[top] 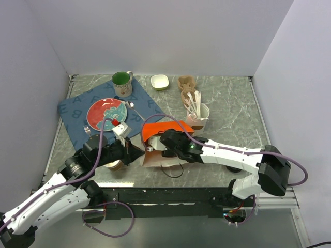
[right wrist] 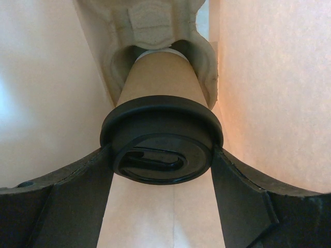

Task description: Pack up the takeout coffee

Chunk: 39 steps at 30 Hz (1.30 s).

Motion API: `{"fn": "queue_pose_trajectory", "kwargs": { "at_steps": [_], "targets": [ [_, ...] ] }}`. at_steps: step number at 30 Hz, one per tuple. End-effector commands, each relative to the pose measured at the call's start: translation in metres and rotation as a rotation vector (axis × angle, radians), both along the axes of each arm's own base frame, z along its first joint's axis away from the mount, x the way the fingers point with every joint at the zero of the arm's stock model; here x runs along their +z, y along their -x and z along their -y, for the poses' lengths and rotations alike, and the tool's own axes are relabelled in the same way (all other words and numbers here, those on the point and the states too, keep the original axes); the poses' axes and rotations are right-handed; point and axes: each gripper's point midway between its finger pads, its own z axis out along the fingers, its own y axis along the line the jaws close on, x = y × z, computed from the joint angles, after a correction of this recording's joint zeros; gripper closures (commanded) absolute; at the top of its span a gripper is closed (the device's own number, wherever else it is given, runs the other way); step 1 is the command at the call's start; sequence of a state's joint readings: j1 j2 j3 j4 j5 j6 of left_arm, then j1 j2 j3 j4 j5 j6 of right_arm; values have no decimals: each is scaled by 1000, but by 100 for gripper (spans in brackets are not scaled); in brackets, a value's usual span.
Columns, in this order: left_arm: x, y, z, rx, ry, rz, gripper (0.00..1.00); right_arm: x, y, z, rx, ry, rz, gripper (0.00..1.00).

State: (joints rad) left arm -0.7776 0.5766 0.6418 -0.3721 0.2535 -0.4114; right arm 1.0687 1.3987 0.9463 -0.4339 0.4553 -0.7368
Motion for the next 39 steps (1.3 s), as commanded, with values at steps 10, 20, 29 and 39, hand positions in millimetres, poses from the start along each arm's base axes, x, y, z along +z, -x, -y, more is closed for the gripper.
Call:
{"fn": "queue_pose_trajectory", "kwargs": {
  "at_steps": [10, 20, 29, 39],
  "targets": [
    [18, 3, 1, -1, 63, 14, 99, 8, -19, -20, -78, -117, 60, 53],
    [16, 3, 0, 14, 65, -2, 99, 0, -29, -22, -120, -158, 51, 53],
    [15, 1, 1, 25, 71, -11, 99, -12, -31, -17, -144, -170, 22, 53],
    [15, 0, 3, 27, 80, -25, 99, -16, -35, -20, -167, -204, 18, 46]
  ]
}}
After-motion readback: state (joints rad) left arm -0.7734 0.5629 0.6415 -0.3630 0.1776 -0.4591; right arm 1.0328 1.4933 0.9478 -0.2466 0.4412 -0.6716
